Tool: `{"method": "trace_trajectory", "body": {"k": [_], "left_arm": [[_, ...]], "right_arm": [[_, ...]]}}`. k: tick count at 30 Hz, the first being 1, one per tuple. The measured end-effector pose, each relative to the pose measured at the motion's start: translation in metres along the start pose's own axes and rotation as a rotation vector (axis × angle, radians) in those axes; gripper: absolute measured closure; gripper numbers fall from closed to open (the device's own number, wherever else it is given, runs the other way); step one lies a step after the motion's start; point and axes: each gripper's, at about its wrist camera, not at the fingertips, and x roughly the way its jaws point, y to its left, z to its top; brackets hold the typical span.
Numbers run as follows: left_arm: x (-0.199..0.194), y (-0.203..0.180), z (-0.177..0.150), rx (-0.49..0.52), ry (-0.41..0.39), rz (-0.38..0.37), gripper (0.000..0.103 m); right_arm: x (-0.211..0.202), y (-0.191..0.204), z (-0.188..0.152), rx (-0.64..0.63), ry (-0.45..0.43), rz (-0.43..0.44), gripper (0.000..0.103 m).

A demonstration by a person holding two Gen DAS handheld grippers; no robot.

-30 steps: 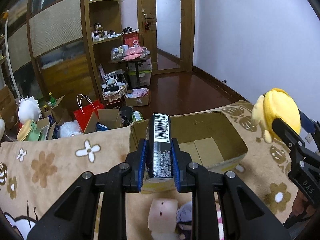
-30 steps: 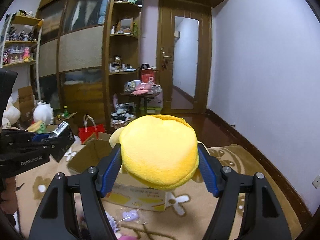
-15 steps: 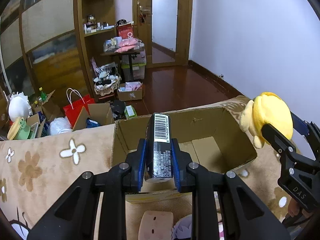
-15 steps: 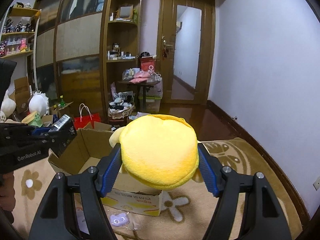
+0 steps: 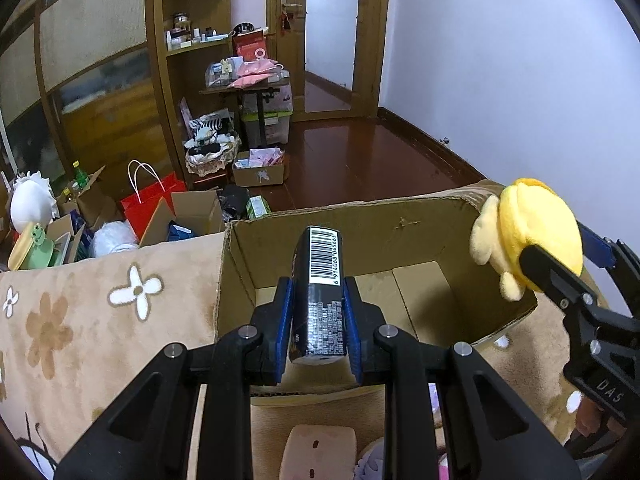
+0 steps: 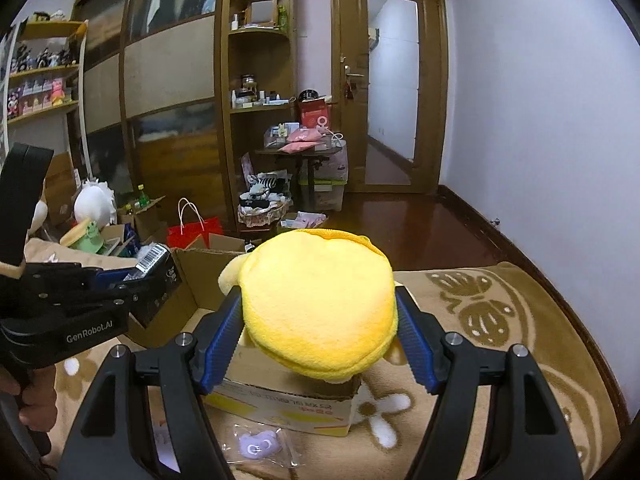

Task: Organize soft objects
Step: 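Open the left tool to drop the tissue pack while the right tool releases the yellow plush into the box, then move both tools back over the remaining toy pile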

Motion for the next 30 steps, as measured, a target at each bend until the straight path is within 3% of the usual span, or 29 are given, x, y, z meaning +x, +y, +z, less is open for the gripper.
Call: {"method": "trace_trajectory", "body": {"k": [14, 16, 18, 19, 26, 30], "left_arm": [[0.022, 0.000, -0.006, -0.012, 0.077, -0.002, 0.075], [0.023, 0.000, -0.007, -0.014, 0.081, 0.003, 0.070], [0.022, 0.000, -0.007, -0.015, 0.072, 0.015, 0.050], [0.022, 0.001, -0.007, -0.016, 0.065, 0.013, 0.046], [0.023, 0.000, -0.009, -0.004, 0.072, 0.036, 0.044], [0.019, -0.005, -0.012, 0.034, 0.064, 0.062, 0.034]], "right_arm": [[0.020, 0.004, -0.010, 0.006, 0.038, 0.039, 0.024], [0.024, 0.003, -0.010, 0.007, 0.048, 0.043, 0.023], [0.025, 0.003, -0.012, 0.006, 0.058, 0.040, 0.023], [0.026, 0.004, -0.013, 0.004, 0.062, 0.043, 0.023], [0.029, 0.002, -0.015, 0.009, 0.074, 0.065, 0.019], [0.028, -0.002, -0.016, 0.032, 0.075, 0.065, 0.011]]}}
